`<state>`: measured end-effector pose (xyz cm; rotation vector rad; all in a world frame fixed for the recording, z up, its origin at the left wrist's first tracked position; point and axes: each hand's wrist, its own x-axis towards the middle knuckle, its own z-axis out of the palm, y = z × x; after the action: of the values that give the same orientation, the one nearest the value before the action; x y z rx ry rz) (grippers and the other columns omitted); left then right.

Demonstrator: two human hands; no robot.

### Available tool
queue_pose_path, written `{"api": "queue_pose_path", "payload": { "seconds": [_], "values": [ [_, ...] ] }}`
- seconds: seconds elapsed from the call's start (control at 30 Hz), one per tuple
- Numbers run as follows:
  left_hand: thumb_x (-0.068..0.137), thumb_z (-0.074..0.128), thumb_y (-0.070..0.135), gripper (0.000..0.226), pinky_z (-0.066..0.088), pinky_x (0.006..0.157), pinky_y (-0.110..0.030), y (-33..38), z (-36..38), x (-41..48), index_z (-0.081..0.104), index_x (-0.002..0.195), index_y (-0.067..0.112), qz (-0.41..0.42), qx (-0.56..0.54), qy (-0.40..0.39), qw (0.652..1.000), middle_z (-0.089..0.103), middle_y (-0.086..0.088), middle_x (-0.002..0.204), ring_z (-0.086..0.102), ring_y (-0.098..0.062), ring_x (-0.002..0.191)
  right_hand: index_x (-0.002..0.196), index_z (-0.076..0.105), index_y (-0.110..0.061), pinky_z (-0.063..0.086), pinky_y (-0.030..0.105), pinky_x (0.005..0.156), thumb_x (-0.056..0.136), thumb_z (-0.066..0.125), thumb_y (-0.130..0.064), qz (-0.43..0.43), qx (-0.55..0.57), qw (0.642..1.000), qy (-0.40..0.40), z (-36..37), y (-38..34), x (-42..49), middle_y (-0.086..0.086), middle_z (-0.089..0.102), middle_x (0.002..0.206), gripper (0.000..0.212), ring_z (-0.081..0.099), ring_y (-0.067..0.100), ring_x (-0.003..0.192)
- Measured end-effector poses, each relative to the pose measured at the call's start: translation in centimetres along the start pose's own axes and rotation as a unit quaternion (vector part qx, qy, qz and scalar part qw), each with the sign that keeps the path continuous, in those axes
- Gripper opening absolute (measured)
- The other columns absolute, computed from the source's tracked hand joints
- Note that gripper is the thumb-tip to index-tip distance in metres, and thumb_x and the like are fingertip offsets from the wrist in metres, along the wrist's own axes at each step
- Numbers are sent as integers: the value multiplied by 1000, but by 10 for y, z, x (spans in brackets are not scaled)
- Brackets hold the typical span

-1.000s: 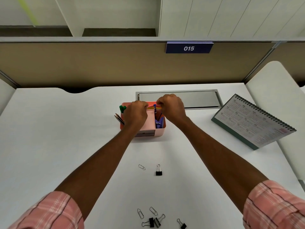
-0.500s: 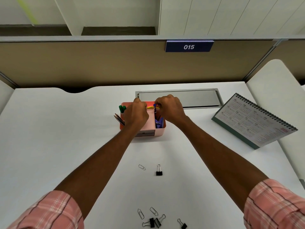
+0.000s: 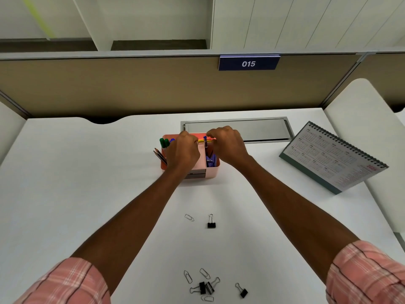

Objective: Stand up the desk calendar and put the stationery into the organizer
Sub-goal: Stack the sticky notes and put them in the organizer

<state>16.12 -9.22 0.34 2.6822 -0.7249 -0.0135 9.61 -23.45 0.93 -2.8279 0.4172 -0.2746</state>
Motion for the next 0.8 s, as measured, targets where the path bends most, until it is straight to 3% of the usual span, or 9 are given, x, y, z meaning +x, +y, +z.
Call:
{"api": "queue_pose_path", "payload": {
  "seconds": [0.37,0.53,0.7,0.8],
  "values": [
    [102,61,30,26,55,85,-33,-7,-2,-64,77,117,17,28,-82,43,995,73,-2,121,67,-22,108,112,76,-12,51,38,83,88,76,-20,-3,24,998,51,-10,-10,-67,13,77,105,25,68,33,95],
    [104,56,33,29,55,78,-31,-24,10,-104,73,124,21,-4,-70,-26,997,75,-2,113,68,-20,97,117,75,-18,53,38,89,89,74,-19,24,58,997,42,4,-12,-121,5,76,112,28,67,26,103],
    [102,59,40,57,56,93,-37,-32,23,-135,41,155,30,-31,15,-146,989,65,-5,138,66,-26,119,118,74,-25,53,42,94,89,74,-24,40,103,994,-6,19,-19,-180,-3,76,114,29,67,22,108],
    [103,56,41,70,56,78,-31,-36,27,-141,20,162,34,-35,43,-164,985,70,-6,124,71,-21,99,118,74,-26,51,40,96,90,73,-25,53,125,990,-29,26,-25,-207,-5,75,114,28,67,20,109]
  ]
}}
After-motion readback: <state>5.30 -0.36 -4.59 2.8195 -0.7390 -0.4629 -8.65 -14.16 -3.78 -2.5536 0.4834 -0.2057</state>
